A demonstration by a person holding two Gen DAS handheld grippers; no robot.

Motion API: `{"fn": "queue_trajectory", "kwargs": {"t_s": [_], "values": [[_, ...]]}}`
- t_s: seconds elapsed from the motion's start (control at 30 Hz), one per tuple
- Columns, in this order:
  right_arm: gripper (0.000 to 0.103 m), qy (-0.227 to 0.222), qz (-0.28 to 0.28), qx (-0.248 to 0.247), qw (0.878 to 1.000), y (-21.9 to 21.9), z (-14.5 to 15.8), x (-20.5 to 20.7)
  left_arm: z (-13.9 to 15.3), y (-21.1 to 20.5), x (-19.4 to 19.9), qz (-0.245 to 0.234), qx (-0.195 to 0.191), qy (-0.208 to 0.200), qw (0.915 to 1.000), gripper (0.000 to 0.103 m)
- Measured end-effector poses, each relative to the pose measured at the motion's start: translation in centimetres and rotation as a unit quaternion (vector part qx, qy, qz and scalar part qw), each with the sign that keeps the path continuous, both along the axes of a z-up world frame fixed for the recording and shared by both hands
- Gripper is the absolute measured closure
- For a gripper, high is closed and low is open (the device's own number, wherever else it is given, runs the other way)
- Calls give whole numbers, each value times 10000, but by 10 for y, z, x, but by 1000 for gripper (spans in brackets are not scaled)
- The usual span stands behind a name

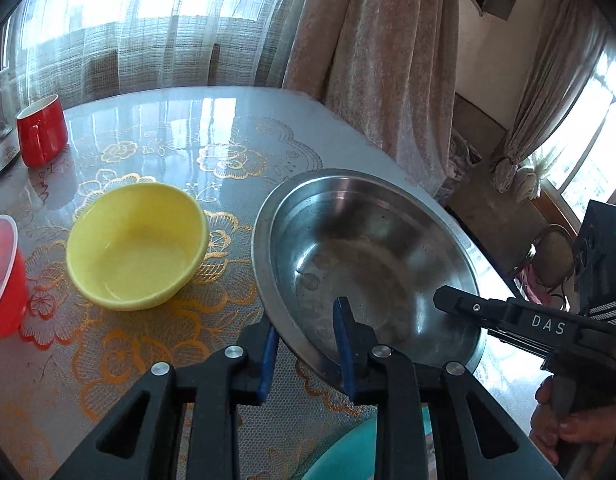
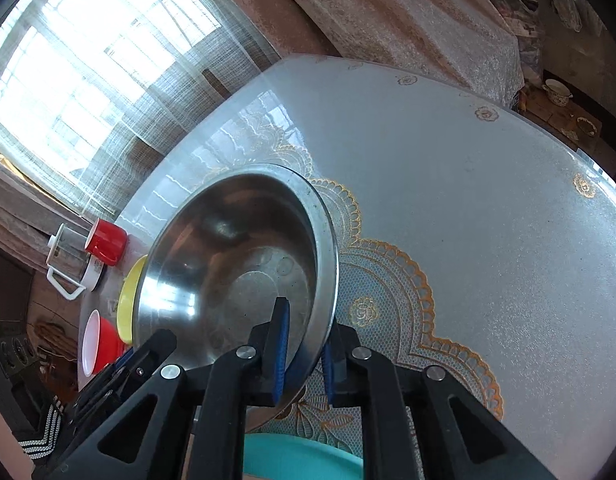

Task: Organize plates and bowls
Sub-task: 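Lift the steel bowl with both tools and carry it toward the plate stack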

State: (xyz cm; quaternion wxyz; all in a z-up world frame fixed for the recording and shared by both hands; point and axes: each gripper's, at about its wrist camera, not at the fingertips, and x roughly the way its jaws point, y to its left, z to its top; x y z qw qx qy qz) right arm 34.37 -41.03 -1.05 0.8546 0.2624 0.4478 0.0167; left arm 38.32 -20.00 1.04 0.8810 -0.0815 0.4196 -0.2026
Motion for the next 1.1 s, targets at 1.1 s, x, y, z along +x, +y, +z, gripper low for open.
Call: {"fn": "queue_trajectory", "kwargs": {"t_s": [1.1], "values": [[89, -700, 965, 229, 9926, 147, 31, -164, 25, 157, -220, 950, -261, -806, 9919, 76]]}}
